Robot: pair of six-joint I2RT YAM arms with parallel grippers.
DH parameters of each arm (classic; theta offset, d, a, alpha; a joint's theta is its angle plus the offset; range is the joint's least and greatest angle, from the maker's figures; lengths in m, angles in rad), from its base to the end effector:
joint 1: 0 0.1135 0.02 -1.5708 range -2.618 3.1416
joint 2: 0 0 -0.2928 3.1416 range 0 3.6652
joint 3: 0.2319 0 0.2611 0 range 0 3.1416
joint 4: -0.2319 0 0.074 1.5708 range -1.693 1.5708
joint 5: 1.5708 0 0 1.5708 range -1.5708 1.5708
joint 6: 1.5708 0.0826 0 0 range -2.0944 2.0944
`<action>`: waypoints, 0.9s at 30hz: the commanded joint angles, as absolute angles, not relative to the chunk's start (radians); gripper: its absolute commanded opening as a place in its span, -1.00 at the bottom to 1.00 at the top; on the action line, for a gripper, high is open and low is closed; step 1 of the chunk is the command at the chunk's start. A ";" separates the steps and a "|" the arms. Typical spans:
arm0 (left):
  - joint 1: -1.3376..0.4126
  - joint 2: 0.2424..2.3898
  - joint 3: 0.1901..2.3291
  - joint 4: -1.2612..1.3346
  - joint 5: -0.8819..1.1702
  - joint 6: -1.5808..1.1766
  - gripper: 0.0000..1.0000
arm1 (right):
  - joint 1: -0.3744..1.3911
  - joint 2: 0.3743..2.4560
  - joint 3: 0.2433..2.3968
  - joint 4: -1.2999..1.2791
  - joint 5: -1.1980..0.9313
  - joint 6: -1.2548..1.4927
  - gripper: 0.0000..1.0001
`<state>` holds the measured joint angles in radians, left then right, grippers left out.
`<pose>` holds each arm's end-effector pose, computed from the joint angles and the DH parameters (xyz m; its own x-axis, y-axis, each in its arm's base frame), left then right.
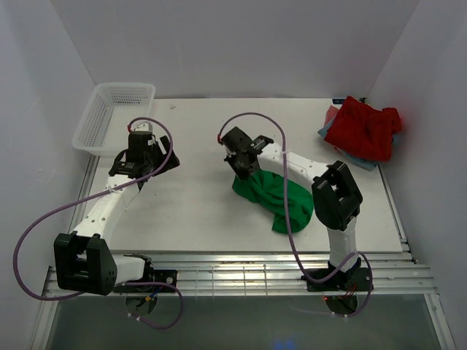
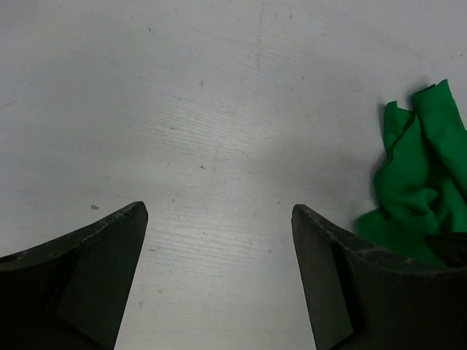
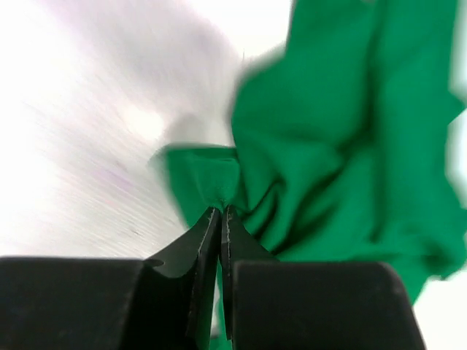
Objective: Fold and stack the t-shirts
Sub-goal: Flatten the tshirt out
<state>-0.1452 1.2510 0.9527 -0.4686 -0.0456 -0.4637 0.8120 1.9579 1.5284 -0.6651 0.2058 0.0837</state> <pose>0.2986 -0.0399 0.2655 -0.6642 -0.3544 -0.6582 -0.2068 0.9332 -0.2938 0.3271 0.3204 0.1957 -0.6634 -0.5807 -0.4720 -0.5925 0.7928 -0.1427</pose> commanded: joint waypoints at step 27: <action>-0.140 1.345 0.973 -0.272 0.191 -0.534 0.79 | 0.733 1.255 1.448 -0.963 0.778 0.212 -0.85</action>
<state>-0.1448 1.3388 0.9878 -0.3317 0.0727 -0.4995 0.7494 1.3060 1.5043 -0.9333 0.7235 0.1169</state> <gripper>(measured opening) 0.898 0.080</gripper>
